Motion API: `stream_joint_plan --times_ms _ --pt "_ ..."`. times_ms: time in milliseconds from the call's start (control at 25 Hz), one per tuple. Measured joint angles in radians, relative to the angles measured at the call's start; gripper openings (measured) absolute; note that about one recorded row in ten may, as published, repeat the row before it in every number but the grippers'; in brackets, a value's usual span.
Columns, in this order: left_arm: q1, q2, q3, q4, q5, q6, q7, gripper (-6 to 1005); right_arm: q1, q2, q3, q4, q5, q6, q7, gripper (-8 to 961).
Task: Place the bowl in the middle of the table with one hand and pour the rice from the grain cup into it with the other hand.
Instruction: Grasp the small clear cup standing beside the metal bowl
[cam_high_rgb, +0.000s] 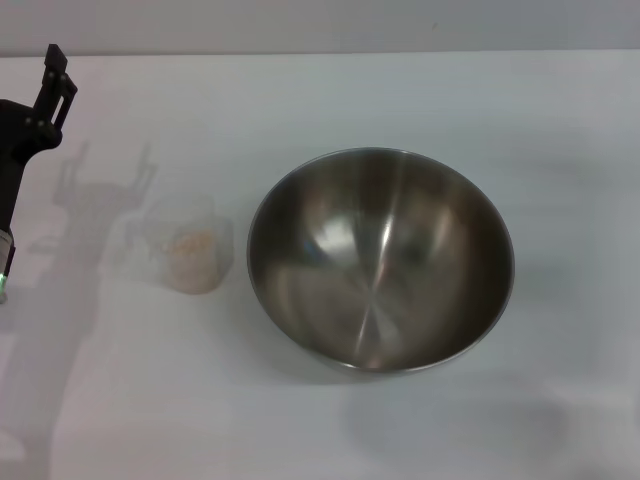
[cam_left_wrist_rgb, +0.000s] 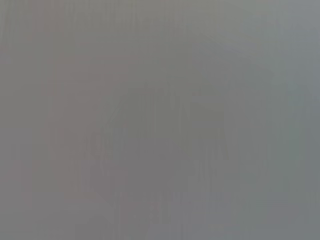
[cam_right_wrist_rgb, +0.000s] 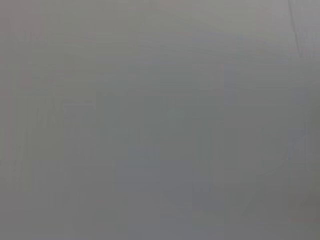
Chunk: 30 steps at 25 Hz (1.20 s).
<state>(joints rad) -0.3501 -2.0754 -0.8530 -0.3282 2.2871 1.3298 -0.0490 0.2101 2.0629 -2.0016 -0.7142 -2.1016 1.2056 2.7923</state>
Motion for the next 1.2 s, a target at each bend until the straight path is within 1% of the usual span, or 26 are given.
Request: stream_joint_plan --times_ms 40,160,240,360,480,680,1000,1080,1200 --pt "0.000 0.000 0.000 0.000 0.000 0.000 0.000 711 0.000 0.000 0.000 0.000 0.000 0.000 0.000 473" --pt "0.009 -0.001 0.005 -0.002 0.000 0.002 0.000 710 0.025 -0.014 0.001 0.093 -0.042 -0.005 0.158 473" --pt "0.014 -0.001 0.009 -0.004 0.000 0.005 0.000 710 0.040 -0.017 -0.007 0.127 -0.058 -0.010 0.184 472" --pt "0.017 -0.001 0.014 -0.007 0.000 0.014 0.000 709 0.054 -0.011 -0.007 0.165 -0.098 -0.006 0.181 472" --pt "0.022 -0.002 0.022 -0.008 0.000 0.033 0.000 708 0.056 -0.009 -0.002 0.175 -0.117 -0.007 0.176 472" --pt "0.028 0.002 0.040 -0.020 0.000 0.048 0.000 706 0.065 -0.009 -0.003 0.198 -0.118 -0.016 0.171 472" --pt "0.041 0.006 0.032 -0.048 -0.002 0.038 0.006 703 0.070 -0.009 -0.001 0.224 -0.119 -0.021 0.166 472" --pt "0.054 0.006 0.035 -0.048 -0.001 0.046 0.008 702 0.073 -0.010 -0.001 0.233 -0.120 -0.022 0.165 472" --pt "0.100 0.006 0.044 -0.048 0.000 0.081 0.008 701 0.080 -0.011 0.000 0.246 -0.118 -0.022 0.164 472"
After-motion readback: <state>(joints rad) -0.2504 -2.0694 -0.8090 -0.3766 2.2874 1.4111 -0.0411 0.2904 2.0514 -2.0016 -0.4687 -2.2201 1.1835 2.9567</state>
